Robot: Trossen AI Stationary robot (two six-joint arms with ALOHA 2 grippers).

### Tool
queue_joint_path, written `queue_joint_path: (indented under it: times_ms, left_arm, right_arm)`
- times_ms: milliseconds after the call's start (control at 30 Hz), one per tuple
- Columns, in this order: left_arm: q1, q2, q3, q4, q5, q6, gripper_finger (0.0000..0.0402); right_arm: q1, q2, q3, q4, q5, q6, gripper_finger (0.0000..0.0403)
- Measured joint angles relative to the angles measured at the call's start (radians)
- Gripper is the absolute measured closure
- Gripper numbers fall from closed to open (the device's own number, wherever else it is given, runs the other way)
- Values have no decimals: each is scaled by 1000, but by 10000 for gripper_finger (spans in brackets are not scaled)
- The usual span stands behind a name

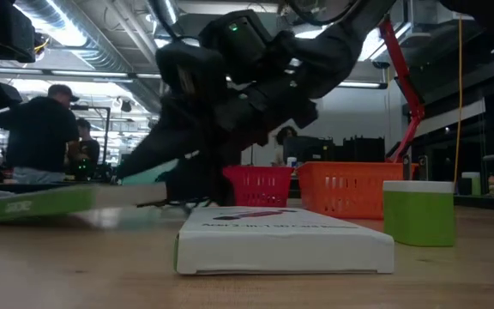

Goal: Pick and place items into bin
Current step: Put the left white card reader box into the blue bin

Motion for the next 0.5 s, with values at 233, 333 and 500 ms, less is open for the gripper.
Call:
queue_joint_path:
  times_ms: [233,333,500]
  left_arm:
    - [0,0,0,0,1,0,400]
    - [0,0,0,0,-1,-3,400]
    - [1,0,1,0,-2,-8,400]
  right_arm:
    - [9,21,130,-179,-88,-54,226]
    - [13,22,154,-253,-92,-76,226]
    - [23,21,149,-257,-88,-81,226]
